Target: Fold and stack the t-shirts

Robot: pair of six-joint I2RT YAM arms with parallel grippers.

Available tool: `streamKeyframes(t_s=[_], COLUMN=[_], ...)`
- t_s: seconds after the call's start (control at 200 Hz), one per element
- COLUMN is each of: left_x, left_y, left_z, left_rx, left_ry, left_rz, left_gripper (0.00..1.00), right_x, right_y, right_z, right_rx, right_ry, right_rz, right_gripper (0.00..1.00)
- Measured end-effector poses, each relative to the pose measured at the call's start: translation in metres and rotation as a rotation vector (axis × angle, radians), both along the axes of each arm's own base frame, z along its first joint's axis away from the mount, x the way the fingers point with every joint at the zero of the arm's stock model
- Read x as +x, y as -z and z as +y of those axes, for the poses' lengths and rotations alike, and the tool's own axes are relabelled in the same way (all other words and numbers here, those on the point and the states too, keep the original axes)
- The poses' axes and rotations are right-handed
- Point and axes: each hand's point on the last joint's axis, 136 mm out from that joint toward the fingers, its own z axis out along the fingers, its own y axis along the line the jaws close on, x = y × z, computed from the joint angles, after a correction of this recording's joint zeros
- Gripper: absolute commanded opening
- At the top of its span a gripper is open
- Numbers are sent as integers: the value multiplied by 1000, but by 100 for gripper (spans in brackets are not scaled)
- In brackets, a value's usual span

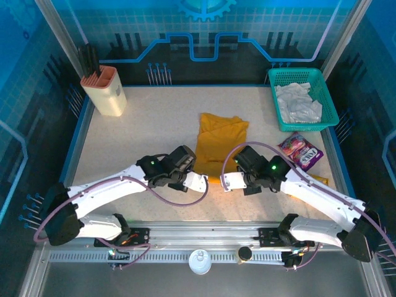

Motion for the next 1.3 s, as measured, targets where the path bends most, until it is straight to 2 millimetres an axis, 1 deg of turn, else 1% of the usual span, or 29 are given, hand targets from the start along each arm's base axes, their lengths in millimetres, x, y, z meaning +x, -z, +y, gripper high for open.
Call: streamKeyframes(t_s=[0.12,0.23,0.33,0.43,0.52,0.636,0.796,0.931,1.131,1.301], left_x=[3,10,25,47,70,103,148,185,231,265], left_y=[-14,-22,-27,-30,-34,-42,-46,-42,-22,3], left_z=[-4,-6,-8,-8,-9,-12,-16,-18,-20,-20], left_rx=[-18,-28,-24,-18,-21,-30,-45,-47,-67,-82], left_ry=[-2,-7,-23,-48,-68,-88,-102,-114,-152,-185], left_rz=[-13,-26,-34,-42,-58,-91,-109,-122,-124,-140], left_gripper=[0,0,0,0,0,0,0,0,0,0], right_x=[3,18,43,72,100,132,173,205,247,279], right_y=[-1,-11,-24,-34,-42,-45,-40,-29,-10,8], right_z=[-5,-9,-13,-18,-21,-26,-30,-34,-40,-44], right_rx=[-23,-20,-5,1,8,3,-17,-41,-61,-71], right_ry=[27,67,124,174,214,254,299,340,395,437], right_rz=[-22,-69,-127,-174,-208,-233,-243,-253,-269,-296], right_gripper=[0,0,0,0,0,0,0,0,0,0])
